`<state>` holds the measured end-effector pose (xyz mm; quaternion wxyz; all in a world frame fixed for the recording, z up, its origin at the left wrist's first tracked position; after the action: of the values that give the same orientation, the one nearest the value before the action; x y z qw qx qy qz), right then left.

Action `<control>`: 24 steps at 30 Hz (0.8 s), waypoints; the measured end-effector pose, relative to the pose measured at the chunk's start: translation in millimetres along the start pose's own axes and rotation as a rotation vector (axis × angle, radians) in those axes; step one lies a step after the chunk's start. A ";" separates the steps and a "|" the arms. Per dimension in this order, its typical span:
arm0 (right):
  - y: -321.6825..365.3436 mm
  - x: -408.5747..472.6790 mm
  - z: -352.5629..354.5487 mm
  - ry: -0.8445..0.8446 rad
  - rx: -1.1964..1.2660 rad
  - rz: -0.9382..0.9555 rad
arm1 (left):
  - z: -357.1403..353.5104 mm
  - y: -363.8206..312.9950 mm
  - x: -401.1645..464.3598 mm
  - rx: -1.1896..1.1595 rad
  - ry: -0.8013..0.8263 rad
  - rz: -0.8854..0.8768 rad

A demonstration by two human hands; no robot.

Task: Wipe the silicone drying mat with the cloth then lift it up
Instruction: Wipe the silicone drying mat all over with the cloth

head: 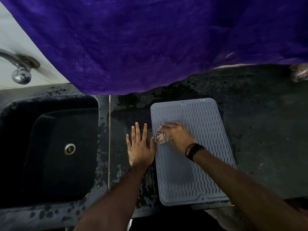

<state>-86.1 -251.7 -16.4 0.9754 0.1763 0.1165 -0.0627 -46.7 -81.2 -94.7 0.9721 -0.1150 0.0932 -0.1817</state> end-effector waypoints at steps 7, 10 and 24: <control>-5.7 74.9 30.9 -0.095 -0.035 -0.093 | 1.9 -1.1 0.2 -0.026 0.020 0.009; -7.0 77.2 23.4 -0.055 -0.084 -0.125 | 1.6 -0.9 0.2 -0.012 0.018 0.011; -0.7 -26.4 -6.5 -0.010 -0.021 -0.018 | 4.1 -2.1 -1.3 -0.008 0.006 0.003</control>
<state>-113.0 -247.8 -16.0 0.9772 0.1645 0.1139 -0.0712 -47.7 -81.8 -90.1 0.9717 -0.1182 0.0969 -0.1803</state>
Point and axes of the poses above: each hand's wrist, its own x-axis towards the middle knuckle, its own z-axis out of the back of the hand, y = z × x, the point moved 3 cm from there along x, towards the middle knuckle, and after that the axes turned 1 degree about -x, right-handed, at the moved point
